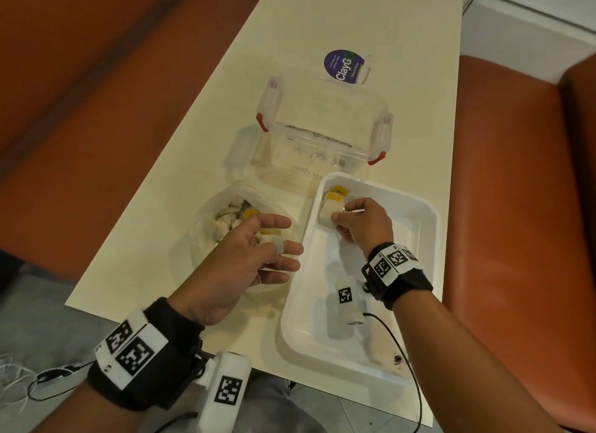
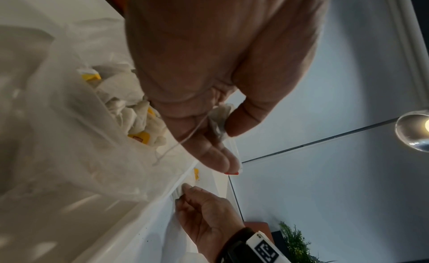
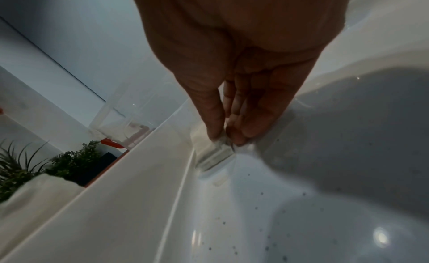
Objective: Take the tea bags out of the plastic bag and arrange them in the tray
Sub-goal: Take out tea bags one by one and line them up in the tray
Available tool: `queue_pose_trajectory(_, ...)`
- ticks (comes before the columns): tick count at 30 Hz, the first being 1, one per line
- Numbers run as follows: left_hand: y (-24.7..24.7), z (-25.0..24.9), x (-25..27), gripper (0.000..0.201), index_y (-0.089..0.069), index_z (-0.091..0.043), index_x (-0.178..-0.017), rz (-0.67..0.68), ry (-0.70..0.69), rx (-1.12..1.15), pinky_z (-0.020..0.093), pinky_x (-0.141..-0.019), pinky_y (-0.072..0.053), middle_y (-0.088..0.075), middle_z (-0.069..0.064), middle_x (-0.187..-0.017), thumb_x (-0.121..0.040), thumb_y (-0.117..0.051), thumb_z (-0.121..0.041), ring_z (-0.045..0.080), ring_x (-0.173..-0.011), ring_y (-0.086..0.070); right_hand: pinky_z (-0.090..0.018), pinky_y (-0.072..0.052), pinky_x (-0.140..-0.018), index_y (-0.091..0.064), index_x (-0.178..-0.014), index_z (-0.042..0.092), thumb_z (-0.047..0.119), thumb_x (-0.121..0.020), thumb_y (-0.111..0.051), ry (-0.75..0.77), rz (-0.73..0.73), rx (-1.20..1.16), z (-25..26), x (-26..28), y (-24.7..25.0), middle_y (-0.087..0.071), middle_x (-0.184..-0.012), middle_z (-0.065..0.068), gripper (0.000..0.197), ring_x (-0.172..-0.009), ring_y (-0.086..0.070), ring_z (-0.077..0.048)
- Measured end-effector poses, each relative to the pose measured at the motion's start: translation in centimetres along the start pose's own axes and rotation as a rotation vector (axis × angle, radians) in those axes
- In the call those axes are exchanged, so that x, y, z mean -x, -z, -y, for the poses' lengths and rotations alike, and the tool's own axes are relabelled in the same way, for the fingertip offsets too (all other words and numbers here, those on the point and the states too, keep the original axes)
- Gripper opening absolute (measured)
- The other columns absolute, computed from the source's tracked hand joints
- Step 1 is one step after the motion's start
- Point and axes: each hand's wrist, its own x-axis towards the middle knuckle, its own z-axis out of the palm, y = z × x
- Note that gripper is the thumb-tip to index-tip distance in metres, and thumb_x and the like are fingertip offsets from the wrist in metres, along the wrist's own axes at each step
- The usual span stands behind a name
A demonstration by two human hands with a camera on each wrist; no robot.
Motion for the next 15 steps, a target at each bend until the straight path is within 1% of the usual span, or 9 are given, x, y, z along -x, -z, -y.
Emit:
queue_pose_trajectory(2, -0.13, -0.02, -0.12, 0.034, -0.057, -0.018, -0.123, -0.002, 0.003, 0.019, 0.035, -0.075, -0.056, -0.075, 0.012, -0.105, -0.096, -0.051, 0.003, 0.021, -0.083, -0.071, -0.05, -0.06, -0.081, -0.061, -0.084, 0.025, 0.03, -0.068, -0.084, -0.014, 0.0, 0.007, -0.06, 0.01, -0.05, -0.073, -0.064, 0.002, 0.028, -0.059, -0.067, -0.016)
queue_pose_trajectory(4, -0.31, -0.08, -0.22, 0.035, -0.056, -0.018, -0.123, -0.003, 0.01, 0.049, 0.035, -0.075, -0.057, -0.075, 0.013, -0.106, -0.096, -0.05, 0.003, 0.022, -0.086, -0.072, -0.049, -0.06, -0.082, -0.062, -0.082, 0.025, 0.034, -0.067, -0.084, -0.022, -0.003, 0.033, 0.04, -0.04, -0.2, -0.072, -0.063, 0.004, 0.028, -0.062, -0.068, -0.017)
queue_pose_trajectory(5, -0.41, -0.14, -0.25, 0.035, -0.056, -0.018, -0.123, -0.001, 0.012, 0.061, 0.034, -0.076, -0.058, -0.075, 0.014, -0.107, -0.096, -0.049, 0.003, 0.024, -0.088, -0.073, -0.048, -0.06, -0.082, -0.062, -0.081, 0.025, 0.035, -0.067, -0.084, -0.023, -0.005, 0.049, 0.12, -0.12, -0.31, -0.073, -0.065, 0.004, 0.028, -0.067, -0.07, -0.018)
queue_pose_trajectory(7, -0.56, -0.24, -0.33, 0.038, -0.056, -0.018, -0.125, 0.005, 0.009, 0.072, 0.035, -0.079, -0.059, -0.074, 0.014, -0.11, -0.096, -0.047, 0.005, 0.027, -0.096, -0.073, -0.047, -0.059, -0.083, -0.06, -0.082, 0.026, 0.04, -0.064, -0.083, -0.01, -0.006, 0.085, 0.25, -0.31, -0.54, -0.074, -0.074, 0.004, 0.032, -0.078, -0.072, -0.022)
queue_pose_trajectory(9, -0.63, -0.34, -0.41, 0.039, -0.056, -0.018, -0.126, 0.01, 0.005, 0.076, 0.035, -0.082, -0.059, -0.074, 0.015, -0.112, -0.097, -0.045, 0.006, 0.029, -0.101, -0.073, -0.047, -0.059, -0.084, -0.058, -0.085, 0.028, 0.043, -0.061, -0.081, -0.002, -0.008, 0.098, 0.22, -0.56, -0.69, -0.073, -0.084, 0.004, 0.037, -0.084, -0.071, -0.024)
queue_pose_trajectory(12, -0.75, -0.5, -0.51, 0.039, -0.056, -0.019, -0.125, 0.006, -0.001, 0.077, 0.035, -0.08, -0.058, -0.074, 0.014, -0.112, -0.097, -0.046, 0.006, 0.029, -0.1, -0.073, -0.046, -0.059, -0.084, -0.054, -0.091, 0.03, 0.042, -0.062, -0.082, -0.013, -0.008, 0.081, 0.12, -0.42, -0.65, -0.073, -0.083, 0.003, 0.042, -0.081, -0.072, -0.023)
queue_pose_trajectory(15, -0.99, -0.63, -0.53, 0.04, -0.055, -0.018, -0.125, 0.001, -0.002, 0.098, 0.037, -0.084, -0.057, -0.073, 0.016, -0.112, -0.096, -0.044, 0.008, 0.031, -0.101, -0.072, -0.046, -0.059, -0.083, -0.052, -0.093, 0.032, 0.042, -0.061, -0.085, -0.002, 0.002, 0.086, -0.2, -0.33, -0.74, -0.072, -0.089, 0.002, 0.047, -0.079, -0.072, -0.022)
